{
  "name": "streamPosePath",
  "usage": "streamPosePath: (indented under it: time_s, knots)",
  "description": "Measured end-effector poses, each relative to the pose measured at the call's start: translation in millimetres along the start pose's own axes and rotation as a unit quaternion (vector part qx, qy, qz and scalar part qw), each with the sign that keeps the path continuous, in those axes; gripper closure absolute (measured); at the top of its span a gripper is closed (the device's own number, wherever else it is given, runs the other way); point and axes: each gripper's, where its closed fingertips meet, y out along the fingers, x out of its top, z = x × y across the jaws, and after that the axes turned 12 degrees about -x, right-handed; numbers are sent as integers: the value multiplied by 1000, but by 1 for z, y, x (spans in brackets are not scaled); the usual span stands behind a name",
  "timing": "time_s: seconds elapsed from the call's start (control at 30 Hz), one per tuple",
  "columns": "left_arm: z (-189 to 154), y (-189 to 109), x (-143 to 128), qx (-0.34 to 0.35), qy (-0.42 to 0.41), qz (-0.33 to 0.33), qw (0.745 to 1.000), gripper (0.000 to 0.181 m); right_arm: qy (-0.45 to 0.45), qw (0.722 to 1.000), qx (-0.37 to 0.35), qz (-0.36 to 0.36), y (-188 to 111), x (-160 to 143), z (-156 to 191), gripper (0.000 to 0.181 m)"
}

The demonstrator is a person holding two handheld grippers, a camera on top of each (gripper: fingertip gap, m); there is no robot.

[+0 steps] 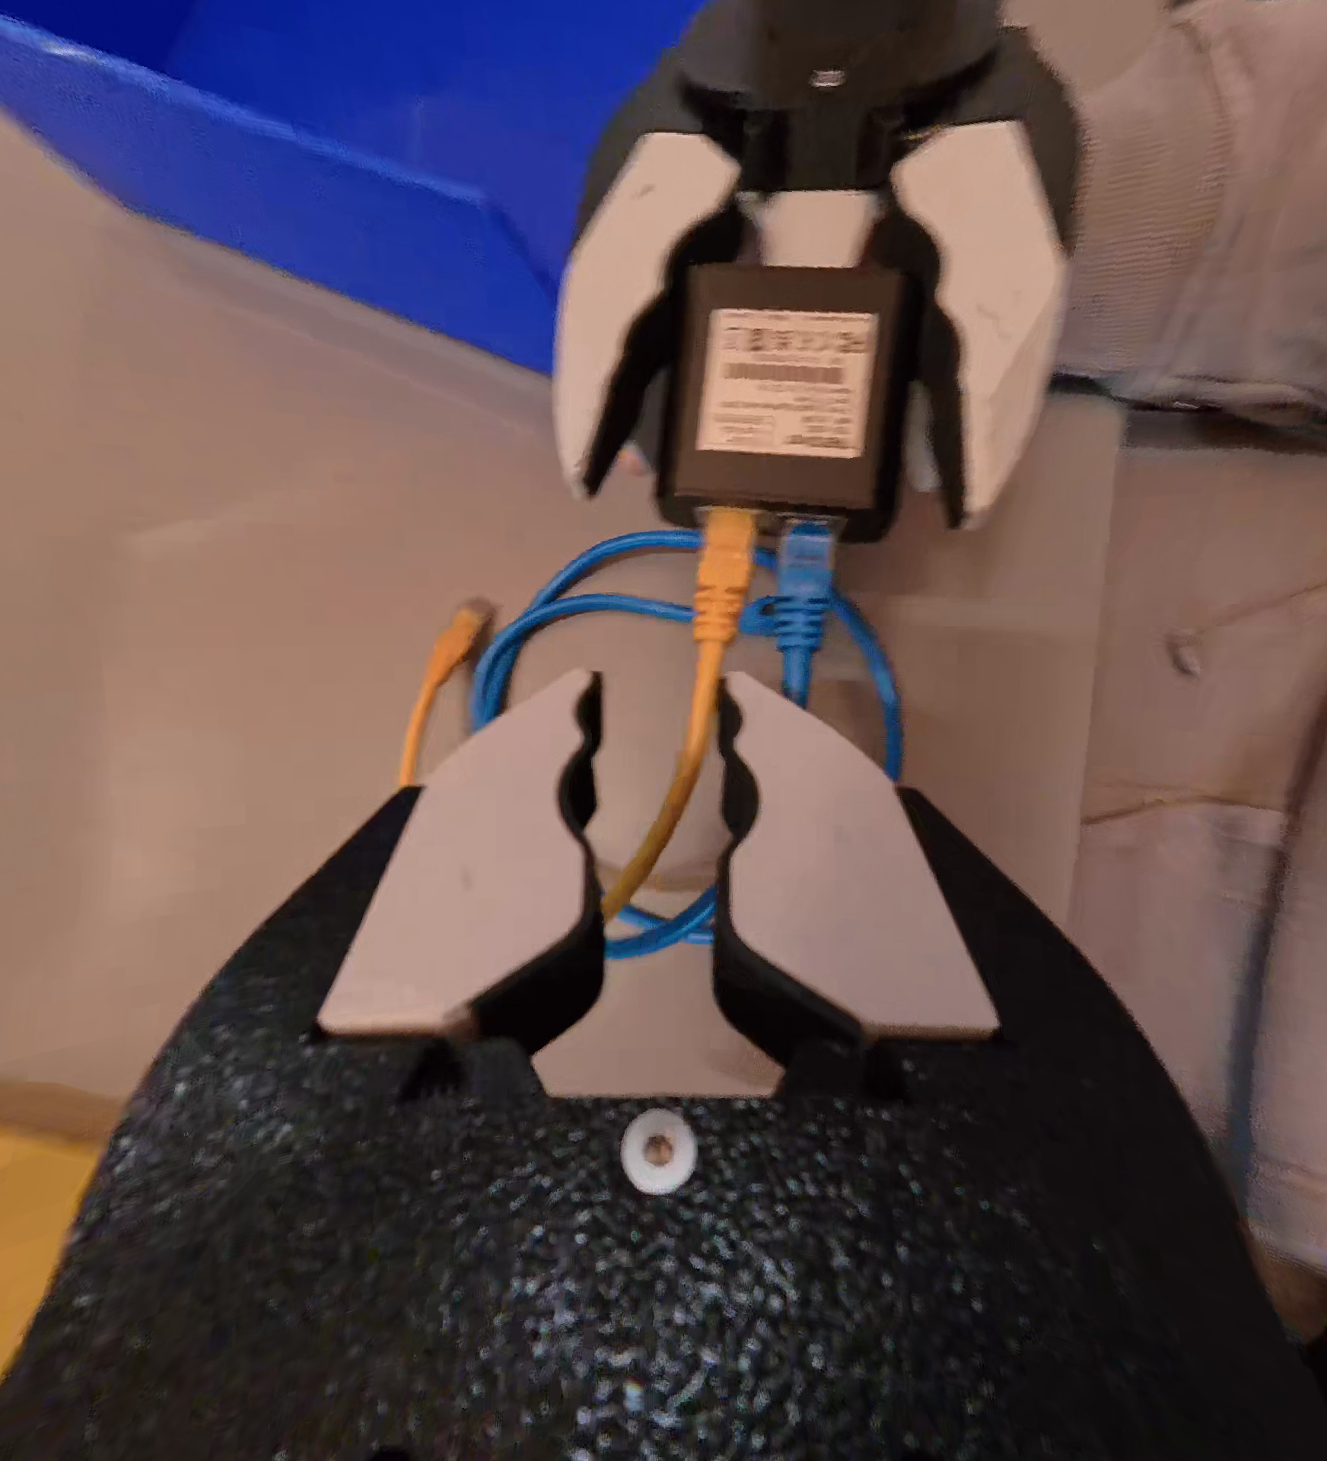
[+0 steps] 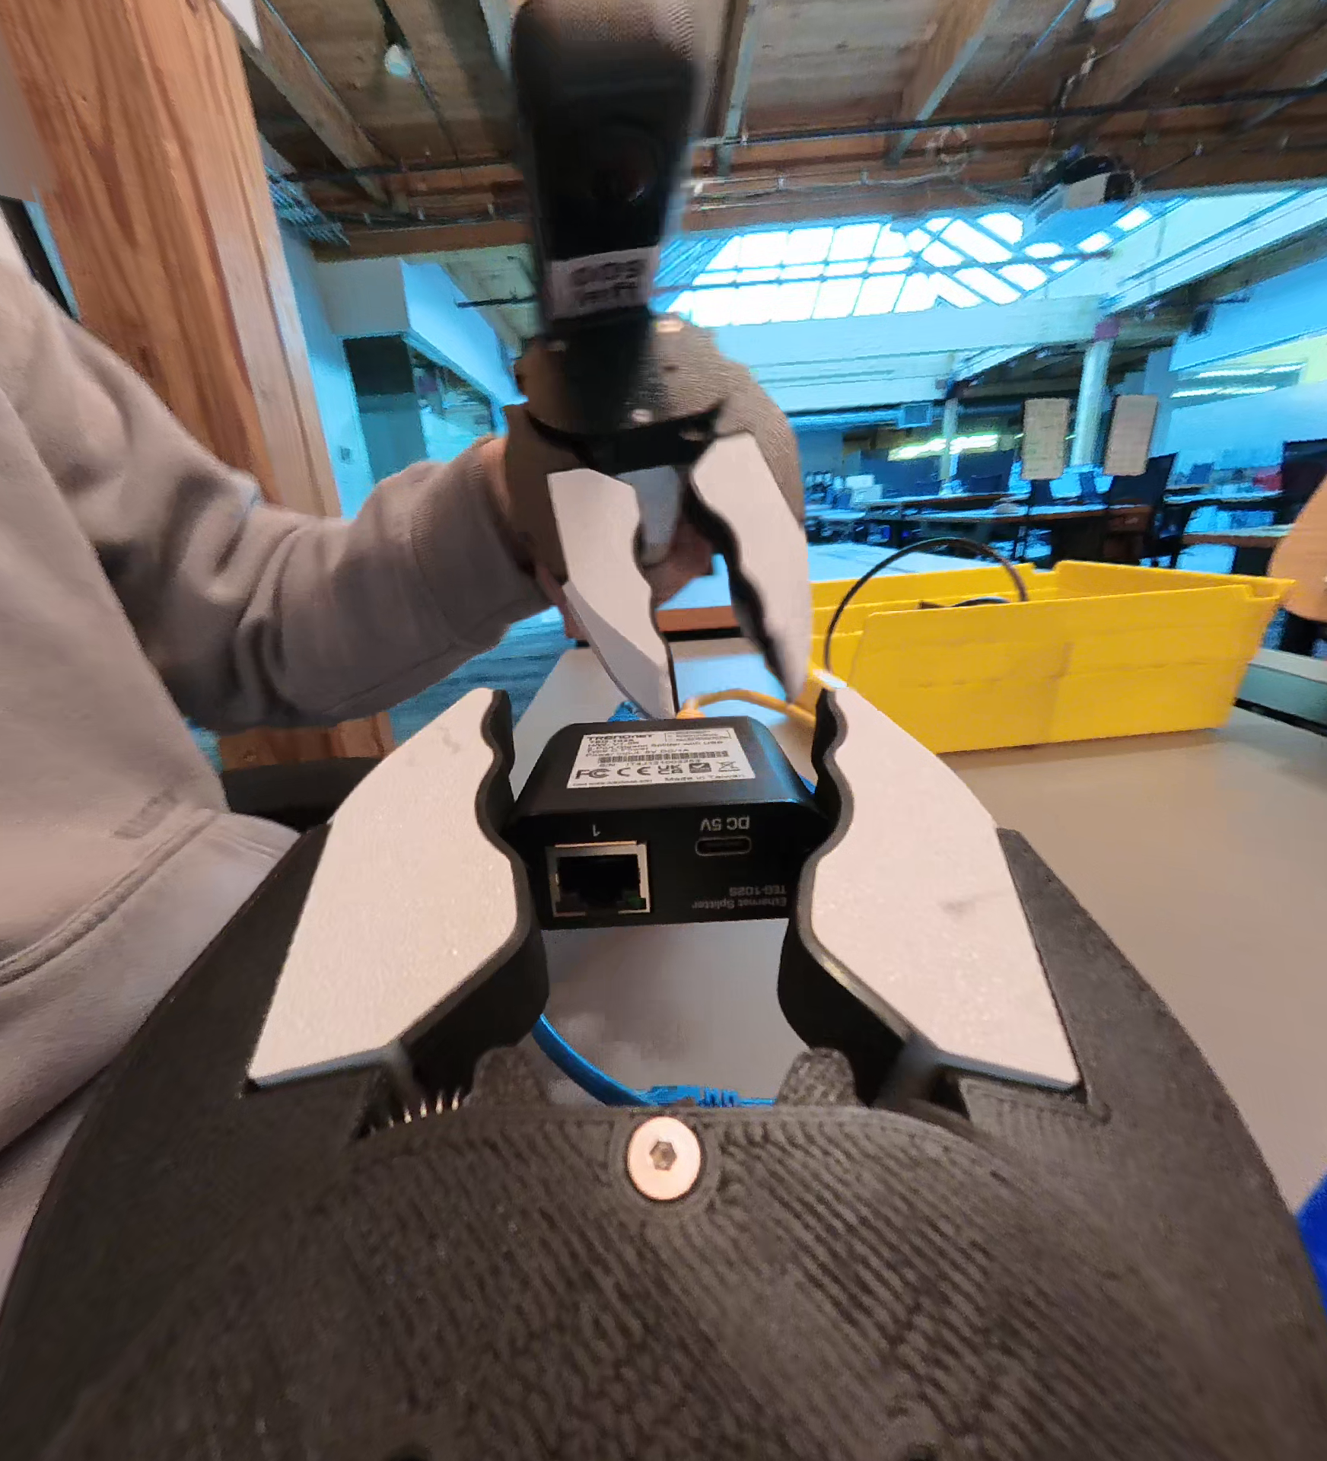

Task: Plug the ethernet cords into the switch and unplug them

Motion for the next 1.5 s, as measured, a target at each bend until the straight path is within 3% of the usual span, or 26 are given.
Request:
streamPosePath:
  time_s: [0.07,0.17,0.27,0.33,0.43,0.5,0.57,0.67,0.83,1.0,1.1,1.33,1.5]
  knots:
    - [11,-18,4,93,10,-36,995,140,12,1000,-13,-18,-3,5,-6,107]
    - [0,-36,16,184,83,-124,972,127,41,998,-28,-49,-10,13,-15,107]
    - [-21,-19,21,253,165,-164,939,127,50,997,-37,-55,-8,14,-19,107]
    - [-24,-4,20,339,249,-135,897,127,62,996,-33,-54,-3,12,-17,107]
    - [-22,10,28,456,377,-85,802,134,62,997,-23,-47,5,9,-9,107]
    - [-19,17,34,486,401,-76,773,140,63,997,-3,-39,9,6,0,108]
    - [-15,17,40,485,398,-83,774,157,56,998,-2,-34,12,5,3,108]
    - [-17,16,46,453,427,-98,776,158,76,996,29,-38,8,12,9,108]
    - [-41,8,47,418,557,-94,711,158,73,991,92,62,3,-5,31,79]
    - [-59,-7,44,384,631,-85,669,158,83,980,170,65,-11,2,53,98]
    - [-70,-10,43,356,664,-88,652,158,53,976,201,67,-12,4,67,100]
    - [-90,-6,38,308,701,-104,635,158,17,970,233,68,-15,-2,79,111]
    - [-93,-8,36,300,694,-116,644,158,2,972,232,38,-13,0,80,113]
